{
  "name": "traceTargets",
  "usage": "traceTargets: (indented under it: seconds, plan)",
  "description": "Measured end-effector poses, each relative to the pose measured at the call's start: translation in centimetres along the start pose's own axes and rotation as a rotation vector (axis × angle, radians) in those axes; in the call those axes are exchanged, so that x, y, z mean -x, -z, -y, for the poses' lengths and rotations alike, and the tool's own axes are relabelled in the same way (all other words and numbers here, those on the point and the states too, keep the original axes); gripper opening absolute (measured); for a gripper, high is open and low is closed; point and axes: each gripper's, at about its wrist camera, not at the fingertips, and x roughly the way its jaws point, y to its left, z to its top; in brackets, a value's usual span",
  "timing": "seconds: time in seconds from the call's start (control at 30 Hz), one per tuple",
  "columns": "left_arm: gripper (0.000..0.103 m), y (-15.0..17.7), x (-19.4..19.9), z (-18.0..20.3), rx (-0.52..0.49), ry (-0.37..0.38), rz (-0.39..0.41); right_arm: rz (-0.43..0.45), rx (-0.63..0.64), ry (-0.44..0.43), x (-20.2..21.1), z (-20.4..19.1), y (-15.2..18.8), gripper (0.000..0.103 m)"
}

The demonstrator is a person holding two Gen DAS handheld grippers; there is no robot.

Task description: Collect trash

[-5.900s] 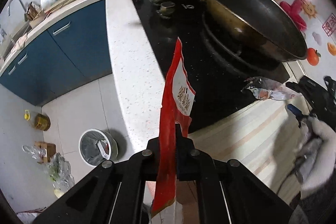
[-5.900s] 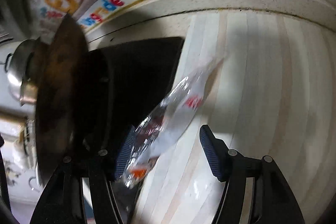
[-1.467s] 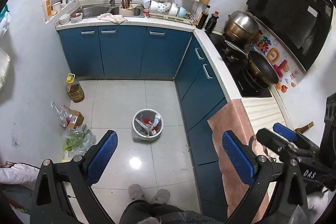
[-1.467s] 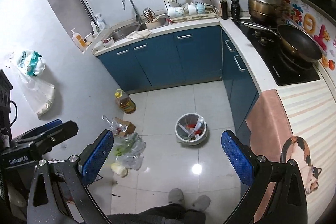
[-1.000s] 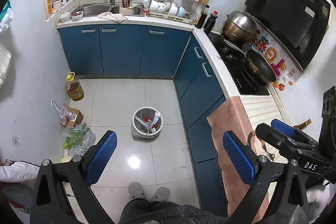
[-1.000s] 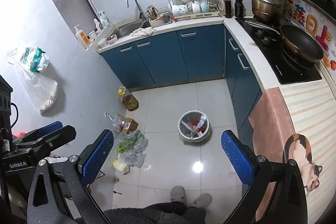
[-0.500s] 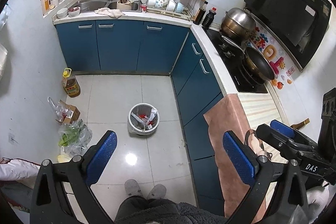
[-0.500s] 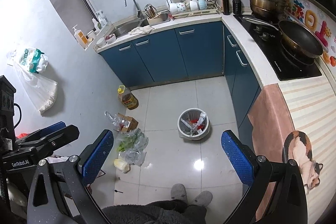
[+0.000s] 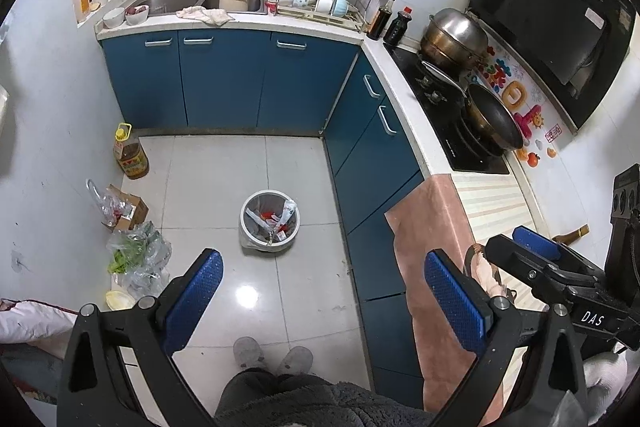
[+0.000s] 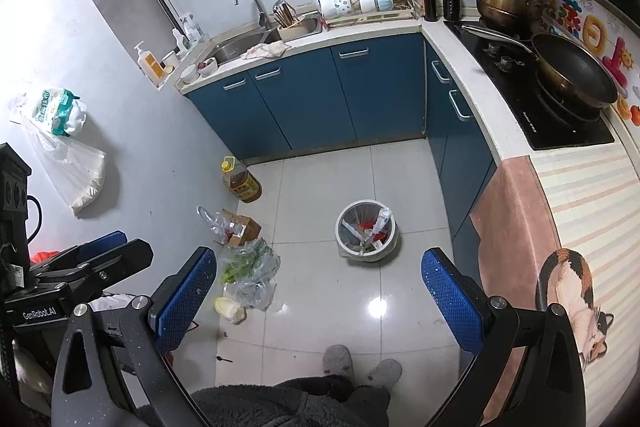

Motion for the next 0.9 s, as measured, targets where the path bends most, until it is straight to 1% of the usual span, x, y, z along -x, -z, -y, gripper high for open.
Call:
traceTargets:
  seconds: [0.3, 0.9]
  plan:
    - [0.103, -0.2, -0.4, 0.1, 0.008, 0.007, -0.007, -0.016, -0.002, 0.001, -0.6, 0.3, -0.2, 0.103]
    - [0.103, -0.4, -0.8, 0.6, 0.009, 0.006, -0.008, -0.02, -0.008, -0.003, -0.9, 1.0, -0.4, 0.103]
